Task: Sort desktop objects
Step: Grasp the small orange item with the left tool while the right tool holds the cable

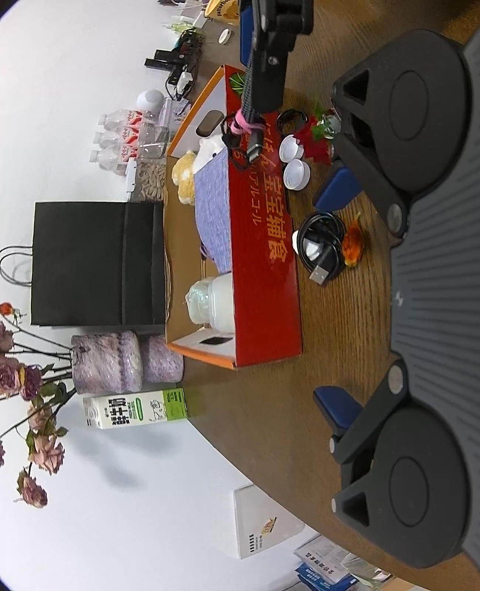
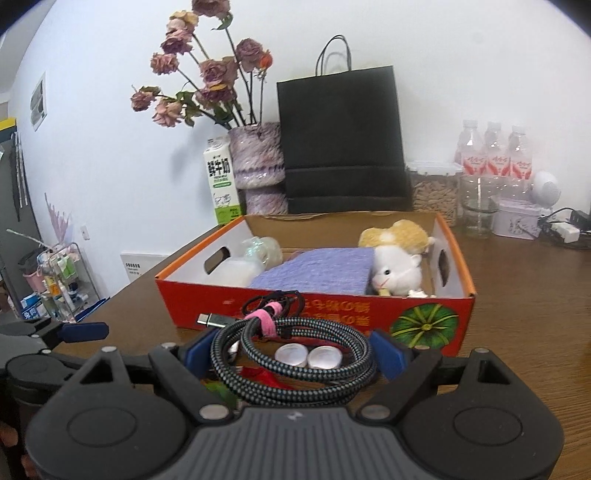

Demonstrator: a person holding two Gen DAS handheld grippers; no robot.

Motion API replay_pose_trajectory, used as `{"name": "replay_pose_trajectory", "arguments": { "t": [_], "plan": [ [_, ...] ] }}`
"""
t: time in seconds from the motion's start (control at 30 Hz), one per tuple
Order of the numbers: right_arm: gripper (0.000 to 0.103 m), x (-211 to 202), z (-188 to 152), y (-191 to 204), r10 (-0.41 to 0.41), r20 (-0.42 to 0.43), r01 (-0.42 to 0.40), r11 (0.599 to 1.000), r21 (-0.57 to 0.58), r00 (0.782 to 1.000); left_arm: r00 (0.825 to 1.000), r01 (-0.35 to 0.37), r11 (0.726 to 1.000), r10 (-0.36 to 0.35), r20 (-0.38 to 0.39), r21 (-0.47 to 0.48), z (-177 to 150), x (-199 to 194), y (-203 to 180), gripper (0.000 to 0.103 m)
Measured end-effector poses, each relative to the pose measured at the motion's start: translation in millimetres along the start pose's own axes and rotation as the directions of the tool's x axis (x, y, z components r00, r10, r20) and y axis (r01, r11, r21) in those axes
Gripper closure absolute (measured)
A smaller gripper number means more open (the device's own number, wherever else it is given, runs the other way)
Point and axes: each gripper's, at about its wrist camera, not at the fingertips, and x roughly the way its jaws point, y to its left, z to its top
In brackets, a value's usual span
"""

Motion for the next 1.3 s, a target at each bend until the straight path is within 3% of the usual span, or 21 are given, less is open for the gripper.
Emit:
{"name": "replay_pose_trajectory", "arguments": {
  "t": [0.2, 0.3, 0.43, 0.6, 0.67, 0.77, 1.03, 1.17, 1.3],
  "plan": [
    [0.017, -2.8, -2.7, -13.6, -0.015, 0.007, 0.015, 1.000, 0.014, 1.000, 0.999, -0.002, 0.999, 0.004, -0.037, 0.039, -3.6, 15.0, -13.3, 0.000],
    [0.017, -1.9, -5.4, -17.2, -0.022, 0.005, 0.022, 1.000, 0.011, 1.000, 0.998, -0.004, 0.998, 0.008, -0.055, 0.059, -6.7, 22.7, -18.1, 0.005],
    [0.017, -0.7, -8.4, -20.5, -0.016, 0.001, 0.016, 1.000, 0.011, 1.000, 0.996, -0.005, 0.997, 0.012, -0.086, 0.078, -10.3, 32.6, -21.7, 0.023],
    [0.017, 0.3, -11.1, -20.8, -0.010, 0.000, 0.010, 1.000, 0.009, 1.000, 0.995, 0.022, 0.998, -0.015, -0.099, 0.066, -10.9, 36.8, -22.5, 0.034],
    [0.017, 0.4, -11.7, -20.9, -0.009, 0.000, 0.009, 1.000, 0.009, 1.000, 0.994, 0.046, 0.997, -0.040, -0.099, 0.059, -11.2, 36.2, -22.6, 0.052],
    [0.016, 0.3, -11.8, -21.3, -0.008, 0.000, 0.008, 1.000, 0.009, 1.000, 0.991, 0.083, 0.996, -0.078, -0.104, 0.045, -12.1, 33.3, -23.8, 0.069],
    [0.016, 0.0, -12.7, -20.7, -0.008, 0.001, 0.008, 1.000, 0.008, 1.000, 0.990, 0.097, 0.995, -0.095, -0.106, 0.016, -16.0, 27.8, -23.3, 0.078],
    [0.016, -1.6, -14.0, -20.1, -0.007, 0.006, 0.007, 1.000, 0.008, 1.000, 0.990, 0.108, 0.994, -0.106, -0.096, 0.017, -16.1, 23.0, -22.7, 0.090],
    [0.016, -4.9, -15.8, -18.4, -0.007, 0.011, 0.007, 1.000, 0.008, 1.000, 0.990, 0.116, 0.993, -0.113, -0.086, 0.029, -16.8, 18.8, -24.6, 0.090]
  ]
}}
